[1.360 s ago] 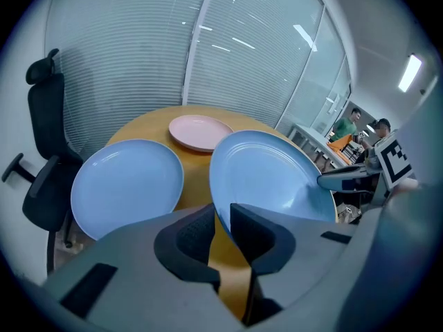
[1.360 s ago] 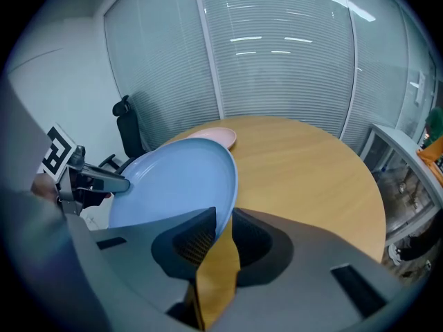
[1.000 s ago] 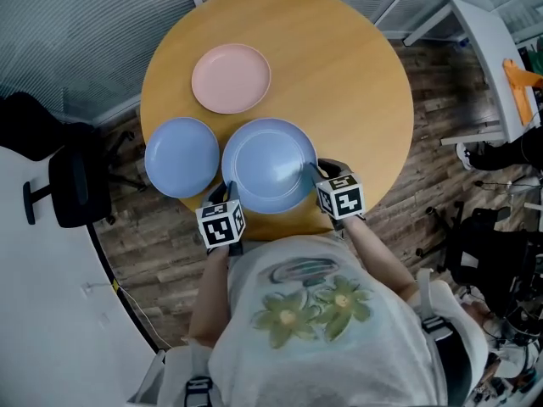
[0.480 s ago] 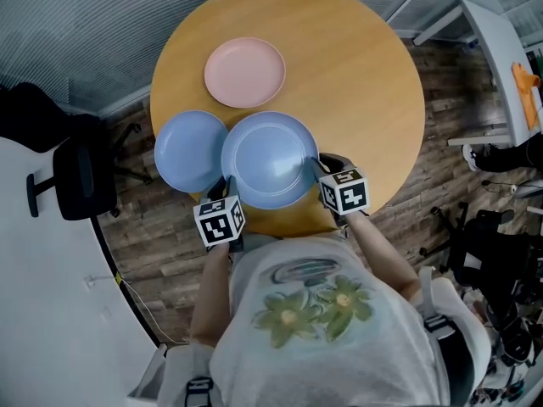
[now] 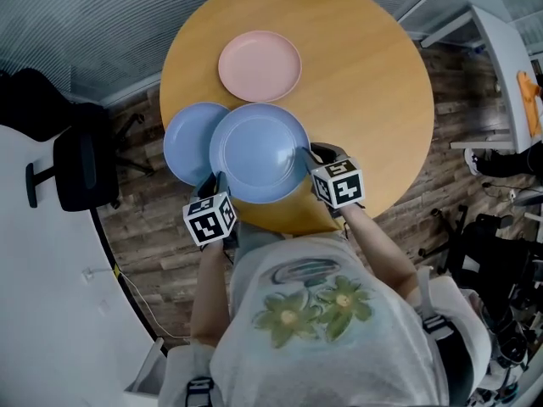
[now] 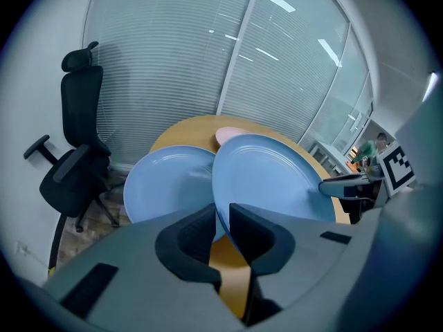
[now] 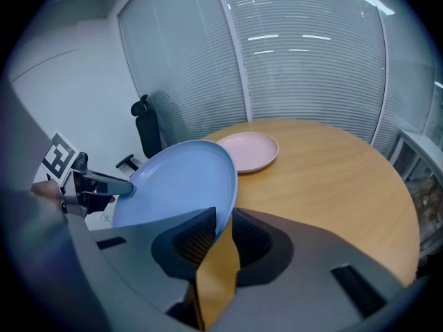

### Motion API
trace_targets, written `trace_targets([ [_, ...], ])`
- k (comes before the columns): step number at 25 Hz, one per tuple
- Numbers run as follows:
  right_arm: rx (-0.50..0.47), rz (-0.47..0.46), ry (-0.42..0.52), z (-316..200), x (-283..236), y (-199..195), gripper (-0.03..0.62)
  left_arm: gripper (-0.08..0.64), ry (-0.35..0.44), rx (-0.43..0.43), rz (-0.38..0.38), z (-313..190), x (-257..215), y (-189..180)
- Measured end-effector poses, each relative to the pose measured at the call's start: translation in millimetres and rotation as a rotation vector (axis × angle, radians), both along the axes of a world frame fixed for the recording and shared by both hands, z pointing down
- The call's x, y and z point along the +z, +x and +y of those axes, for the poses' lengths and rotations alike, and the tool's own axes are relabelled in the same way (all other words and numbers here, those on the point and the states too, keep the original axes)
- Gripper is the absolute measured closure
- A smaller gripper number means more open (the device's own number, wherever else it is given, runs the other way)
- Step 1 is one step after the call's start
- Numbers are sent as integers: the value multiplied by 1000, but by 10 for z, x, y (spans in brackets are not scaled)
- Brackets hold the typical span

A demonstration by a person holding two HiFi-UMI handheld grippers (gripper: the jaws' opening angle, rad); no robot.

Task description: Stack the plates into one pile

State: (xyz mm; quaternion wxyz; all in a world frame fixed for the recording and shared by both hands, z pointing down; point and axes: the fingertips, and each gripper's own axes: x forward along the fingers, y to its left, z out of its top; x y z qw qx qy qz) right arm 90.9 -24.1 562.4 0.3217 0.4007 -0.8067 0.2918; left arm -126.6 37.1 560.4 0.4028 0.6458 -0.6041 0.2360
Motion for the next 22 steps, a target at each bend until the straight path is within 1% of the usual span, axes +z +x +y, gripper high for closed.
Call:
trace_targets([
  [5, -25, -13, 13, -94, 1, -429, 499, 483, 12, -34, -9, -42, -18, -415],
  [10, -35, -29, 16, -170, 11, -825, 499, 485, 12, -49, -25, -90, -18, -803],
  [19, -6, -32, 0, -348, 196, -1492, 499, 488, -1, -54, -80, -334, 128, -1495],
  [22, -2, -32, -5, -408, 262, -1659, 499, 489, -8, -53, -94, -429, 185, -1667],
])
